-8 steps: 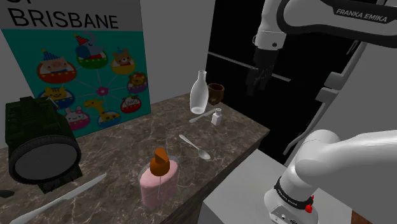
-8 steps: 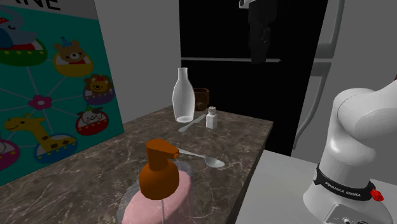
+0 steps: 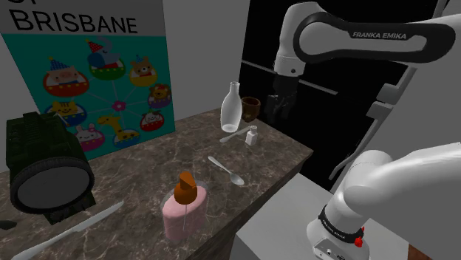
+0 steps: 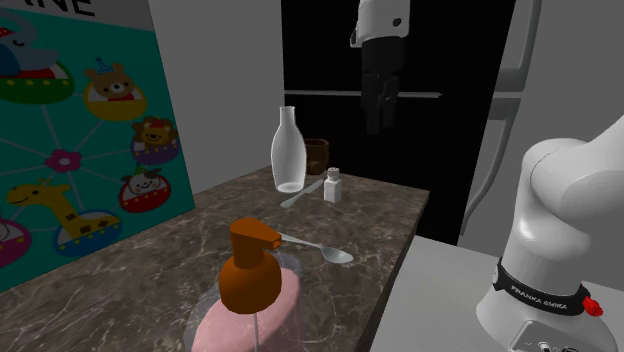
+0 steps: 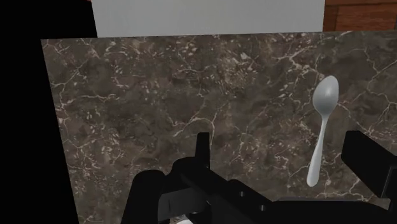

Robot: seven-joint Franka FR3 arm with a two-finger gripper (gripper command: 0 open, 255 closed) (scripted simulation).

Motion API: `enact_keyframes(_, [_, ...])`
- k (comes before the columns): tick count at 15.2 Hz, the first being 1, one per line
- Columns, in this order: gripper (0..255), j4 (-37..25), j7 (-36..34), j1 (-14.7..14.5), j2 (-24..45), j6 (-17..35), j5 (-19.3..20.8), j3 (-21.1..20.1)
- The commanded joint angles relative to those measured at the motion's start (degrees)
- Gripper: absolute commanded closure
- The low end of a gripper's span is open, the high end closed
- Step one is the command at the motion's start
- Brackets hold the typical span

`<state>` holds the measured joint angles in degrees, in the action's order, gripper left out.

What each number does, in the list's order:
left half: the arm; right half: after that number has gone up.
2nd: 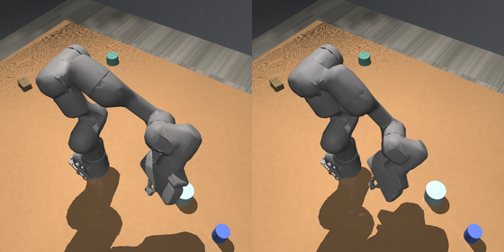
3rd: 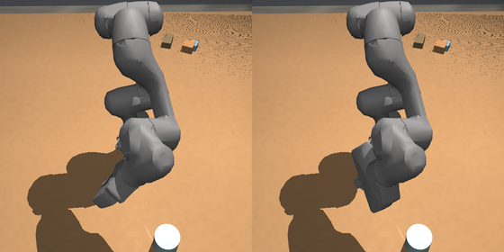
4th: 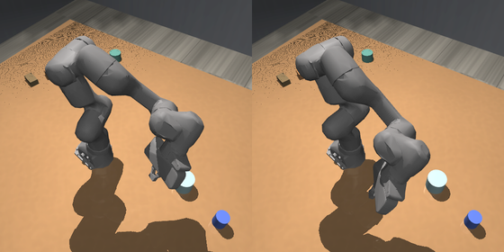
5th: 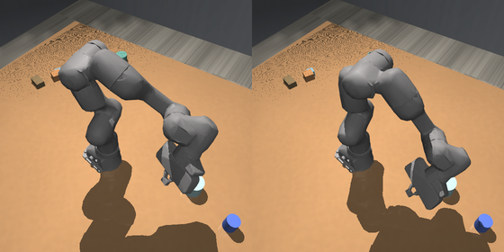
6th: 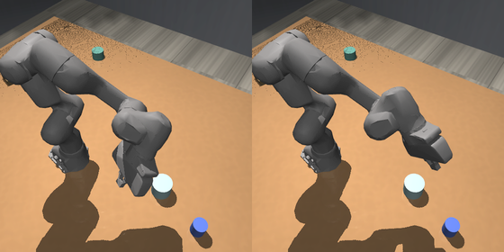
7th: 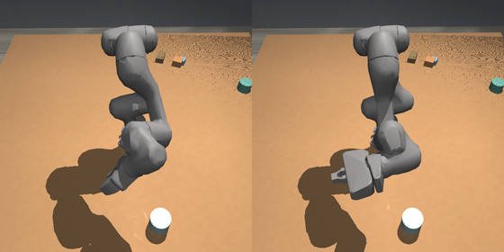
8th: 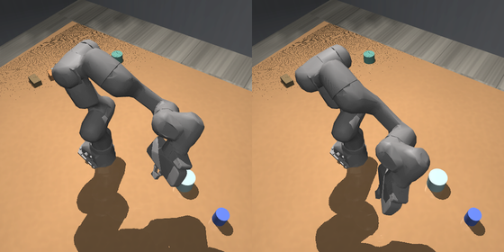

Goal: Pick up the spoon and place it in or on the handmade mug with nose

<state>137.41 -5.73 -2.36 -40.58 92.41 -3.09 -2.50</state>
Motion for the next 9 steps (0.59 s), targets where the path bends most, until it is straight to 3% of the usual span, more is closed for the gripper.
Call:
enact_keyframes(1, [0,0.9,-0.9,-0.6,2.6,3.4,-1.4,-0.8])
enact_keyframes(9, [0,2.4,-3.2,-2.9,15.4,16.9,-6.5,-3.8])
